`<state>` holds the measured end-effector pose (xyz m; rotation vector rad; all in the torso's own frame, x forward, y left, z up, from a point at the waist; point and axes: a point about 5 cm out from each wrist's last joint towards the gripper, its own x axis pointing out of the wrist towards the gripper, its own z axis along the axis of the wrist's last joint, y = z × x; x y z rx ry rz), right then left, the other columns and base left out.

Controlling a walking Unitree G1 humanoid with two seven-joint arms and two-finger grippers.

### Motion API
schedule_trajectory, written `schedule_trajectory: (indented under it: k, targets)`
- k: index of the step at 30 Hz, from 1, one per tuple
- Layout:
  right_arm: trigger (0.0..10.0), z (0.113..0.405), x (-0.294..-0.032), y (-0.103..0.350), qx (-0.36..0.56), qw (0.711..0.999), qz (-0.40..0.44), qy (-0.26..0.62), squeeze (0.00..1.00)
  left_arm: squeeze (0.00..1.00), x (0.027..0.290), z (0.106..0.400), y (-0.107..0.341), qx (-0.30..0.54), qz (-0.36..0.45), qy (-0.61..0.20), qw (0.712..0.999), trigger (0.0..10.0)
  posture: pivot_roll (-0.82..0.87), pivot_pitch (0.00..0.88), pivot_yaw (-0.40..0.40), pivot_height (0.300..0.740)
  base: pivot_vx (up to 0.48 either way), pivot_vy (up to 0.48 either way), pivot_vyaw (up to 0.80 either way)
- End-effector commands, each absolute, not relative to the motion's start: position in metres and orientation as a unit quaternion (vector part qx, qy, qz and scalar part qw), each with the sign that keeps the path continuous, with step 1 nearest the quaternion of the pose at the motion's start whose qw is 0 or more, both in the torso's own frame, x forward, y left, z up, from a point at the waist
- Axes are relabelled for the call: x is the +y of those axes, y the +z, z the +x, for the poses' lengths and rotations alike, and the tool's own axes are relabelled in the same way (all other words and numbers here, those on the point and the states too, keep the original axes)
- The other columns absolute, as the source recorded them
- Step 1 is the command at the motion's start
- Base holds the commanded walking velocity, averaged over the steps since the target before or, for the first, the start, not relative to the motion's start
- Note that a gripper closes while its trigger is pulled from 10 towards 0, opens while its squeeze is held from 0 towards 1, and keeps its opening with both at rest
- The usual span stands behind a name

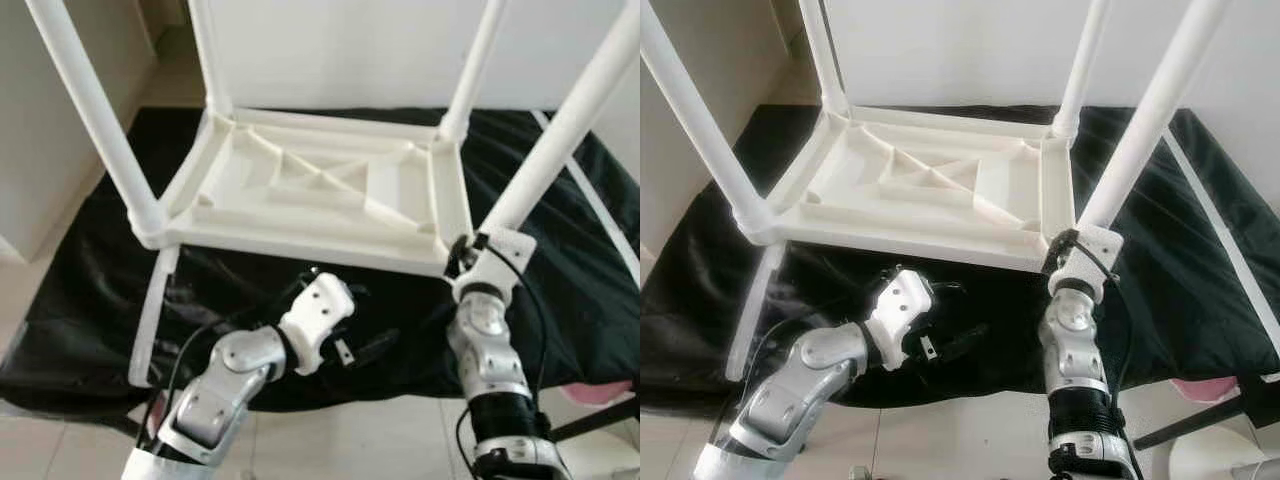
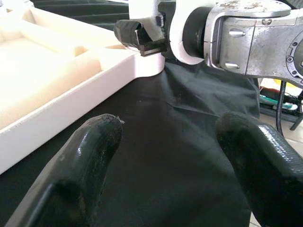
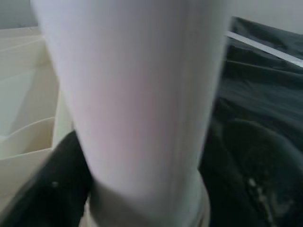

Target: Building children table

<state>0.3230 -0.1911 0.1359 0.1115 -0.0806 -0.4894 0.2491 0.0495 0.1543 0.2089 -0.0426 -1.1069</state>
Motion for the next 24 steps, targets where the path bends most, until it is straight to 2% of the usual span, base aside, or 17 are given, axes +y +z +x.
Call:
schedule_trajectory:
  k: [1,2,3,4,7,12,16,24]
  targets:
    - [10.0,0.319,-0.199,0.128,-0.027,0.967,0.046,-0.247,1.0,0.0,0.051,0.249,0.149,-0.009,0.097,-0.528,0.844,10.0,0.0,0.094,0.008,0.74,0.0,0.0,0.0]
    - [10.0,0.32,-0.196,0.131,-0.036,0.973,0.032,-0.225,0.2,0.0,0.051,0.25,0.149,-0.01,0.1,-0.523,0.846,10.0,0.0,0.095,0.006,0.74,0.0,0.0,0.0]
    - [10.0,0.319,-0.196,0.131,-0.038,0.974,0.025,-0.223,0.2,0.0,0.052,0.25,0.149,-0.01,0.101,-0.521,0.847,10.0,0.0,0.095,0.006,0.74,0.0,0.0,0.0]
    - [10.0,0.319,-0.197,0.131,-0.039,0.974,0.021,-0.223,0.0,0.0,0.052,0.25,0.149,-0.01,0.101,-0.52,0.848,10.0,0.0,0.095,0.006,0.74,0.0,0.0,0.0]
    - [10.0,0.313,-0.193,0.131,-0.054,0.983,-0.009,-0.178,0.0,0.0,0.054,0.252,0.149,-0.012,0.104,-0.513,0.852,10.0,0.0,0.1,-0.002,0.74,0.0,0.0,0.0]
    - [10.0,0.308,-0.187,0.128,-0.058,0.989,-0.005,-0.137,0.0,0.0,0.058,0.256,0.149,-0.012,0.116,-0.501,0.858,10.0,0.0,0.103,-0.008,0.74,0.0,0.0,0.0]
    - [10.0,0.299,-0.171,0.125,-0.064,0.994,-0.003,-0.09,0.0,0.0,0.068,0.274,0.153,-0.02,0.141,-0.464,0.874,10.0,0.0,0.101,-0.013,0.74,0.0,0.0,0.0]
    - [10.0,0.289,-0.162,0.123,-0.071,0.994,0.005,-0.085,0.0,0.0,0.085,0.291,0.159,-0.027,0.162,-0.432,0.887,10.0,0.0,0.099,-0.006,0.74,0.0,0.0,0.0]
